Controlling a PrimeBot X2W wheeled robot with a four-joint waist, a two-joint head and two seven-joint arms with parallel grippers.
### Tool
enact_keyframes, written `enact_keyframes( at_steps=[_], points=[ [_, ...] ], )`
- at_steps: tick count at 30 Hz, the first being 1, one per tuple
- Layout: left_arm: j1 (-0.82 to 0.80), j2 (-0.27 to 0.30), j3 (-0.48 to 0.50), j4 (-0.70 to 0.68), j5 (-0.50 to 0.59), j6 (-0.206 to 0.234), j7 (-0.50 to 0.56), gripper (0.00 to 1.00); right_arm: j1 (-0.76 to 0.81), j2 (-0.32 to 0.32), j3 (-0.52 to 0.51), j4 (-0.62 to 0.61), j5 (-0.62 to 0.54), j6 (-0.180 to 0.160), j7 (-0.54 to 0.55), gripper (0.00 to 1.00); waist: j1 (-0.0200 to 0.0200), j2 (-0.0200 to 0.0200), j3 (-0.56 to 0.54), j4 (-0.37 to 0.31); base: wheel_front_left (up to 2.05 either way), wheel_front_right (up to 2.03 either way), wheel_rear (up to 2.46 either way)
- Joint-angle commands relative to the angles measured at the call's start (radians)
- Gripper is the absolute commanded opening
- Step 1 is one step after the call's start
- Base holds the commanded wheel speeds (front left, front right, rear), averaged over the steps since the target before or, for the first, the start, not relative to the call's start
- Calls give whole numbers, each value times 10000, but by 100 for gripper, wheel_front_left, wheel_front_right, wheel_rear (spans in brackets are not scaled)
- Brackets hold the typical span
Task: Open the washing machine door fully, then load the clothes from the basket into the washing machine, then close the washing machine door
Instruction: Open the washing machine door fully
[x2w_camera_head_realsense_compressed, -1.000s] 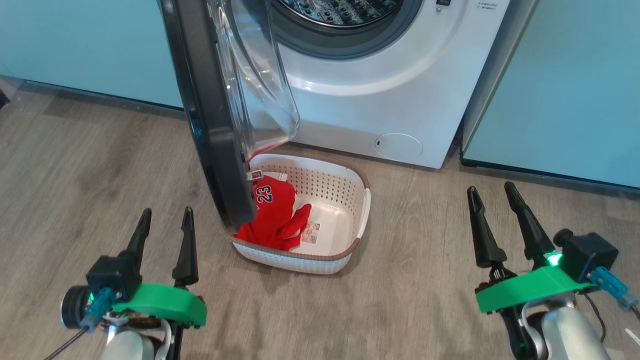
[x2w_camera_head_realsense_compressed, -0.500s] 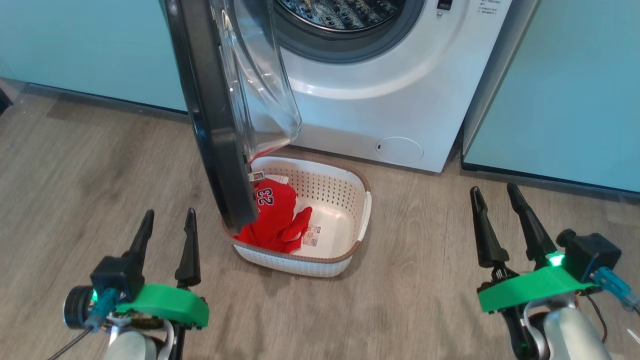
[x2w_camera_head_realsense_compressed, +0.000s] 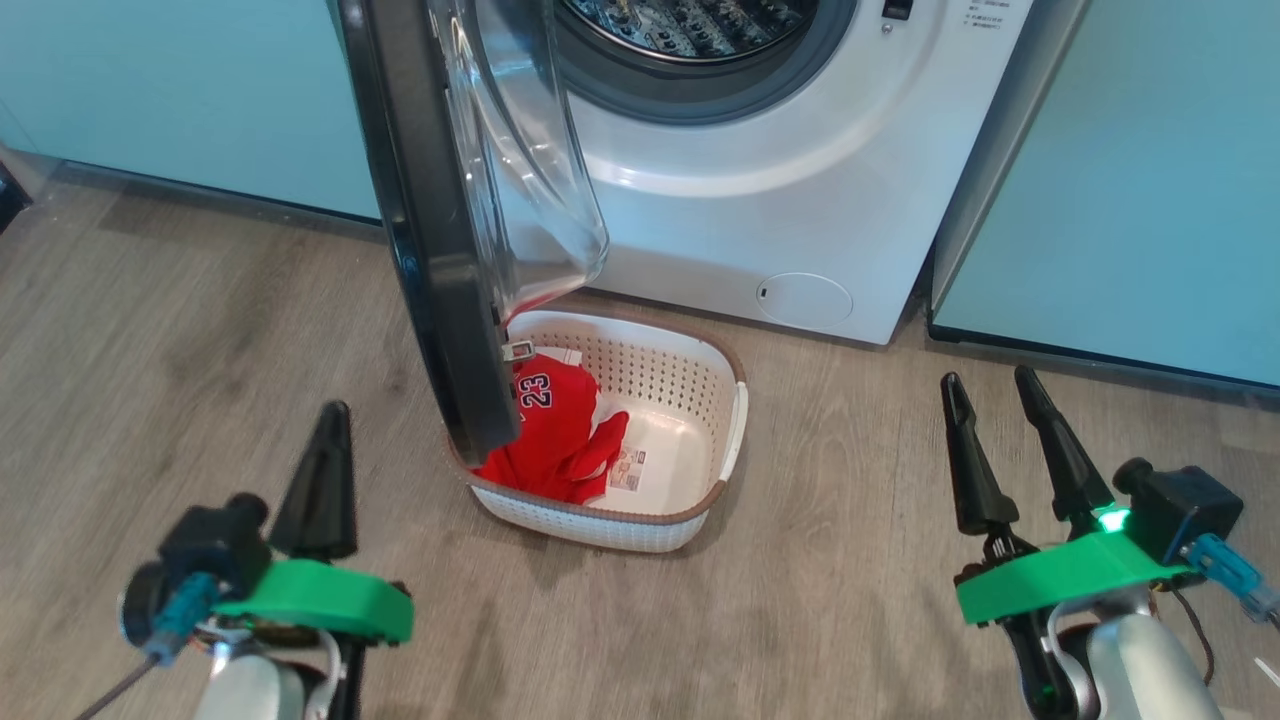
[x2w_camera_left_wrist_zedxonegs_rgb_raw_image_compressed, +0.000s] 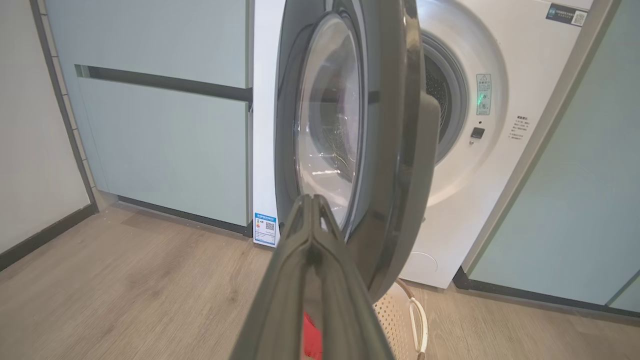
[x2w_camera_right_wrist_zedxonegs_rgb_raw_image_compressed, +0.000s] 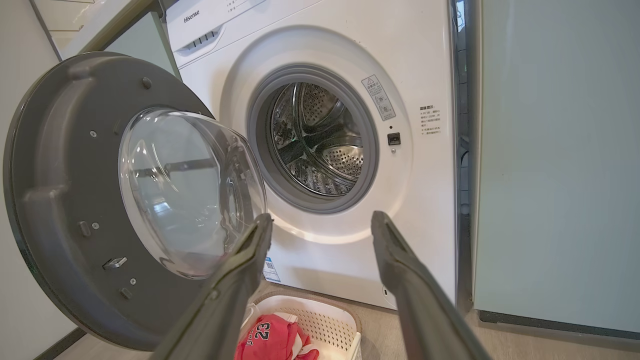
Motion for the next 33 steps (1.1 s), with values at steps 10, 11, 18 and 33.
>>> enact_keyframes(
  at_steps=[10, 11, 18, 33],
  points=[
    [-1072, 91, 1017, -2101, -479, 136, -51, 0, -551, 49, 325, -283, -18, 0, -64, 100, 0, 0, 170, -117, 0, 0, 0],
    [-1224, 91, 1042, -2335, -500, 145, -51, 0, -575, 49, 365, -267, -18, 0, -64, 100, 0, 0, 177, -157, 0, 0, 0],
    [-2090, 91, 921, -3454, -540, 11, -51, 0, -699, 49, 488, -242, 1, 0, -64, 100, 0, 0, 174, -497, 0, 0, 0],
    [-2109, 91, -1410, -1599, -383, -341, -51, 0, -772, 49, 599, -219, 119, 0, -65, 100, 0, 0, 367, -1057, 0, 0, 0]
  ],
)
